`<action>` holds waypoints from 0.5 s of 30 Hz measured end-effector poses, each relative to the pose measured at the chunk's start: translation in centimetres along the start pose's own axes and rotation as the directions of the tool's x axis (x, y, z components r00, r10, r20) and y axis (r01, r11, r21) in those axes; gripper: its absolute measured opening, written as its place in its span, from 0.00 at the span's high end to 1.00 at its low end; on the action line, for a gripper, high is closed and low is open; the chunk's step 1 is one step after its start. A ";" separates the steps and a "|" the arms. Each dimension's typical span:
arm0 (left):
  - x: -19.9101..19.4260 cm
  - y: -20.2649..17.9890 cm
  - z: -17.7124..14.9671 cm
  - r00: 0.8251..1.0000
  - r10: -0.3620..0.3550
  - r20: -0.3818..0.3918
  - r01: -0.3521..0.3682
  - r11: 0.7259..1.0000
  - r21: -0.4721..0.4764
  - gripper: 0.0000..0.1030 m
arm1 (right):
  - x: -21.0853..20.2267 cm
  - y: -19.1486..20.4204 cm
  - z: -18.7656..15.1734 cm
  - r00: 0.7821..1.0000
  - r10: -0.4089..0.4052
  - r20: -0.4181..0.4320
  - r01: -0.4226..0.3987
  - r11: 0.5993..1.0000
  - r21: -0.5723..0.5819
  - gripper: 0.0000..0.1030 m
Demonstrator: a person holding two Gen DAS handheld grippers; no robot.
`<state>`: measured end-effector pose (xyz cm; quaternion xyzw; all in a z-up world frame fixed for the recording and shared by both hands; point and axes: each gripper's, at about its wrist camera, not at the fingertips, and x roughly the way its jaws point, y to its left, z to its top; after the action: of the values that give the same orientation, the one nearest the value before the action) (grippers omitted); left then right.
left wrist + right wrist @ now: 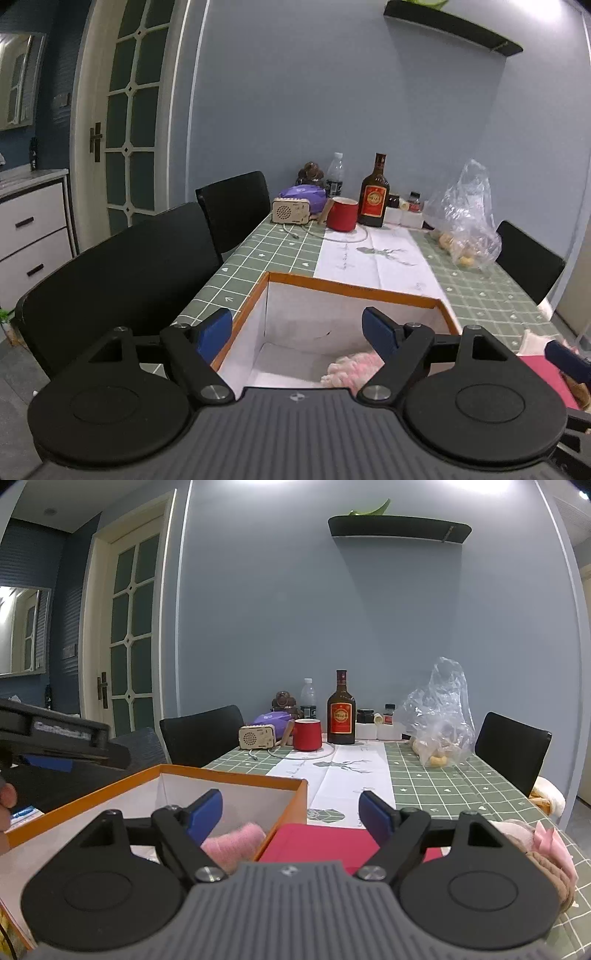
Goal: Organize soft objects
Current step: 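Move the left tool back from the box toward the pile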
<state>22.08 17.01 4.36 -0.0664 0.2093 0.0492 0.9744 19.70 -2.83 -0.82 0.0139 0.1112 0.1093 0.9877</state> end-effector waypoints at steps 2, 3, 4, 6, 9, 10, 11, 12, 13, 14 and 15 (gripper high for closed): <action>-0.4 0.2 0.2 1.000 -0.008 0.002 0.008 1.000 -0.016 0.09 | -0.1 -0.2 0.1 1.000 0.005 0.002 -0.005 1.000 0.013 0.22; -0.6 0.0 0.3 1.000 -0.010 0.005 0.010 1.000 -0.007 0.09 | -0.2 -0.3 0.2 1.000 0.008 0.003 -0.008 1.000 0.019 0.22; -0.9 -0.2 0.4 1.000 -0.011 0.012 0.011 1.000 0.006 0.09 | -0.3 -0.5 0.4 1.000 0.010 0.008 -0.010 1.000 0.023 0.22; -1.7 -0.7 0.4 0.999 -0.016 0.028 0.015 0.999 0.030 0.09 | -0.9 -0.8 0.7 1.000 0.012 0.028 -0.013 1.000 0.027 0.22; -2.9 -1.7 0.7 0.998 -0.039 0.039 0.037 0.998 0.050 0.09 | -2.0 -1.6 1.7 0.998 0.047 0.041 -0.049 0.998 0.035 0.22; -3.2 -2.1 0.7 0.998 -0.052 0.036 0.050 0.997 0.056 0.09 | -2.4 -2.0 2.0 0.997 0.059 0.042 -0.061 0.997 0.045 0.22; -3.5 -2.5 0.8 0.997 -0.062 0.033 0.060 0.996 0.062 0.09 | -2.7 -2.3 2.3 0.997 0.067 0.042 -0.069 0.996 0.054 0.21; -3.9 -2.9 0.9 0.997 -0.072 0.034 0.070 0.995 0.067 0.09 | -3.1 -2.7 2.7 0.997 0.071 0.041 -0.074 0.995 0.062 0.19; -4.2 -3.4 1.0 0.996 -0.078 0.037 0.076 0.995 0.072 0.09 | -3.6 -3.1 2.9 0.997 0.071 0.042 -0.074 0.995 0.068 0.19; -4.6 -3.8 1.0 0.995 -0.084 0.044 0.081 0.994 0.075 0.09 | -4.0 -3.5 3.1 0.997 0.068 0.043 -0.071 0.995 0.066 0.19; -5.1 -4.3 1.0 0.994 -0.092 0.057 0.088 0.993 0.076 0.09 | -4.5 -3.7 3.1 0.997 0.063 0.047 -0.066 0.996 0.058 0.19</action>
<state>18.35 12.61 7.85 -0.0385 0.1780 -0.0004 0.9833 16.92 -7.46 2.99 0.0494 0.0916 0.1374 0.9850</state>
